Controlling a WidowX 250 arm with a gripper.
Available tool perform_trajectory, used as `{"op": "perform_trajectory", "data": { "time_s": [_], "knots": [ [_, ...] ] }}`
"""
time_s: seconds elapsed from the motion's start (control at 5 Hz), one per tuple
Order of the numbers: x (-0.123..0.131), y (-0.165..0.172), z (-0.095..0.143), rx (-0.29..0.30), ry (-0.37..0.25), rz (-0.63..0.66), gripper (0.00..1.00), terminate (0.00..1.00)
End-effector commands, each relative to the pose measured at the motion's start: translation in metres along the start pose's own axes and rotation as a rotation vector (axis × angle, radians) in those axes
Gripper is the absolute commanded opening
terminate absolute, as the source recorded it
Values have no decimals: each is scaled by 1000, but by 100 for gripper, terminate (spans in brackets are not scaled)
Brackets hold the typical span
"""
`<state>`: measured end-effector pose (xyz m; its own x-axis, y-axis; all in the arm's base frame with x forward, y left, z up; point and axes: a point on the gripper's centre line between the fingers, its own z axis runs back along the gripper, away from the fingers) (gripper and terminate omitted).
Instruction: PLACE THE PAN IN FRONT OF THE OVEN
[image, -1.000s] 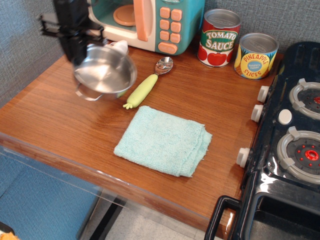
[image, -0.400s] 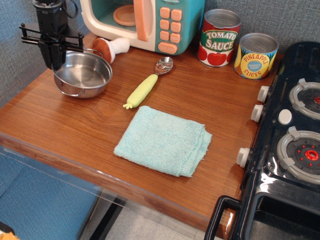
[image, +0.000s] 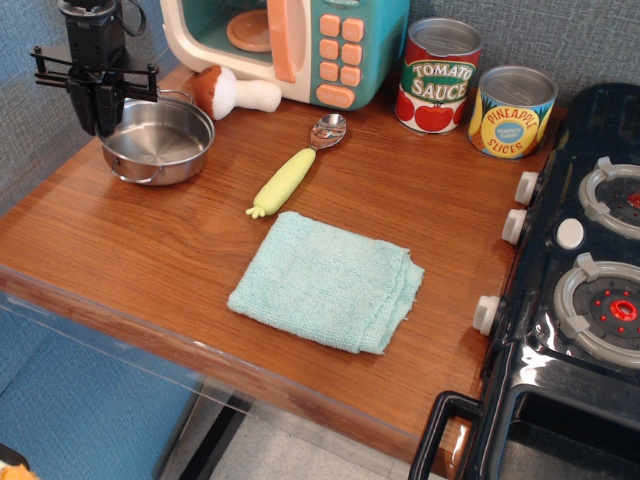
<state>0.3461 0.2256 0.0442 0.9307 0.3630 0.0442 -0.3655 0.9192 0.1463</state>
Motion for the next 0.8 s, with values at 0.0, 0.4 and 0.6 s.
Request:
{"op": "perform_trajectory", "data": {
  "time_s": [0.0,0.4,0.6],
  "knots": [
    [-12,17,38,3,-90,1,100,0],
    [-17,15,66,-85,-124,-120,100,0],
    [-15,6,66,-126,-97,-274,100,0]
  ]
}}
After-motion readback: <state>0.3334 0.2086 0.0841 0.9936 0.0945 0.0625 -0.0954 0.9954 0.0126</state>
